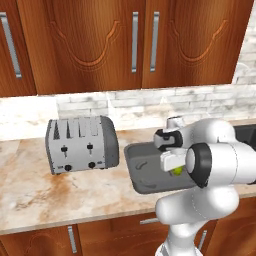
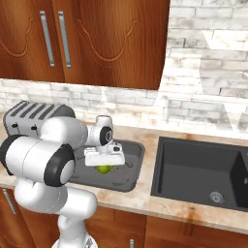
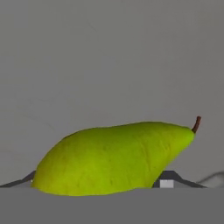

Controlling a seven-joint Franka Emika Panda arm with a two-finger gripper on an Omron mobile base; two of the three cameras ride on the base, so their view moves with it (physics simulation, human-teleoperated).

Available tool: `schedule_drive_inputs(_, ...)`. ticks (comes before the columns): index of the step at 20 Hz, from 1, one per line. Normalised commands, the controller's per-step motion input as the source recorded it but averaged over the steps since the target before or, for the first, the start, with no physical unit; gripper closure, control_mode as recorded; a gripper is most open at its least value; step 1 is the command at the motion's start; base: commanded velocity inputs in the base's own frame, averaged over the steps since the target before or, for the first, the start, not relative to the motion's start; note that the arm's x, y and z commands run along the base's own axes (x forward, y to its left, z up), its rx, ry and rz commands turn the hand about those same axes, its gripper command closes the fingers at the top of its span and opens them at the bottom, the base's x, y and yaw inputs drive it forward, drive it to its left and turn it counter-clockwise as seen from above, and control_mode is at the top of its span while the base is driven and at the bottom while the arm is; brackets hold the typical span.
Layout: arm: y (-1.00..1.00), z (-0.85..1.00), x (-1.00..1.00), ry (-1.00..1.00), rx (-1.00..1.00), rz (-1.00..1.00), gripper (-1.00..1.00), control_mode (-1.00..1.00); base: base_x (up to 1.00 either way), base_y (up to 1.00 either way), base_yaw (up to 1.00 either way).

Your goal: Pick the pear and apple from the fridge and place them inside the tupperware on the counter.

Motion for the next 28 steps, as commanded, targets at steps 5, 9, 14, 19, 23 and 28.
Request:
schedule_drive_inputs(5,-0.09,-0.02,-0.03,-0.02,0.09,0.00,-1.00,-1.00,0.00,0.00,0.00)
schedule_drive_inputs(9,-0.01,0.02,-0.05,0.00,0.06,0.00,-1.00,-1.00,0.00,0.00,0.00)
schedule_drive_inputs(14,-0.01,0.14,-0.18,-0.02,0.02,0.00,-1.00,-1.00,0.00,0.00,0.00)
schedule_drive_inputs(19,0.00,0.27,-0.32,-0.10,0.00,0.00,-1.00,-1.00,0.00,0.00,0.00)
schedule_drive_inputs(23,0.00,0.27,-0.39,-0.19,0.00,0.00,-1.00,-1.00,0.00,0.00,0.00)
schedule_drive_inputs(28,0.00,0.22,-0.42,-0.16,0.01,0.00,-1.00,-1.00,0.00,0.00,0.00)
